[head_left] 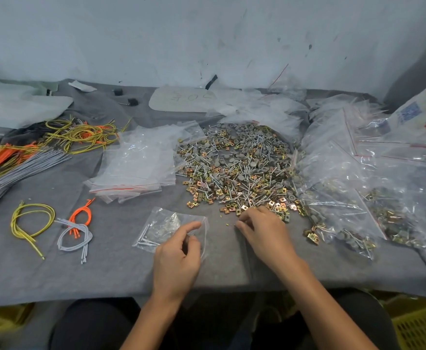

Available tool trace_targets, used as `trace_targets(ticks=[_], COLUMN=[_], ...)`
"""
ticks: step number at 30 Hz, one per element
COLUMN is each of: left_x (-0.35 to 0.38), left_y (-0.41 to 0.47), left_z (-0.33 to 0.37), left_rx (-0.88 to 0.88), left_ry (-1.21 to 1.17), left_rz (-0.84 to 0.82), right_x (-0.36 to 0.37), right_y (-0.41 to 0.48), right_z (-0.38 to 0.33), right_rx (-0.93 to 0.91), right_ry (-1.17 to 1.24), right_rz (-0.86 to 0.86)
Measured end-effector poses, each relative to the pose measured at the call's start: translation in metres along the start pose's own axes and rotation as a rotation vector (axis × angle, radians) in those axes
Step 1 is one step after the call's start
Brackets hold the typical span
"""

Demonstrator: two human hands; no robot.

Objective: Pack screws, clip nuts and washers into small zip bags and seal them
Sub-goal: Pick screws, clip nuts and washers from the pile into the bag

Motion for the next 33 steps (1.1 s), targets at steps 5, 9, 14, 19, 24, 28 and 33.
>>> trace_targets(ticks=[5, 9, 14, 19, 24, 28, 33], left_x=[0.000, 0.000, -0.001, -0.001, -0.002, -0.001, -0.001], left_y=[0.000, 0.000, 0.000, 0.001, 0.001, 0.001, 0.000], left_z=[0.001, 0.003, 0.003, 0.002, 0.000, 0.003, 0.005], left_rx=[-0.008, -0.013, -0.007, -0.038, -0.033, -0.013, -0.005], left_ry=[-0.001, 0.012, 0.030, 0.028, -0.007, 0.011, 0.013], left_rz=[-0.001, -0.005, -0.018, -0.003, 0.033, 0.044, 0.026], right_x=[-0.002, -0.003, 0.012, 0.023, 0.018, 0.000, -0.014], right_y=[-0.013, -0.030, -0.043, -0.041, -0.038, -0.017, 0.024], right_z=[-0.002, -0.016, -0.047, -0.063, -0.058, -0.027, 0.003], right_rx=[-0.052, -0.009, -0.058, -0.182, -0.299, -0.219, -0.096], right_ry=[0.196, 0.591, 0.658, 0.459, 0.392, 0.218, -0.122], right_rz=[-0.038, 0.002, -0.034, -0.031, -0.096, 0.022, -0.005])
Point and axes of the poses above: each hand's wrist, its own y-axis towards the middle knuckle, its own x-axis out of the palm, z = x × y, the point moved 2 cm from there along y, towards the middle knuckle
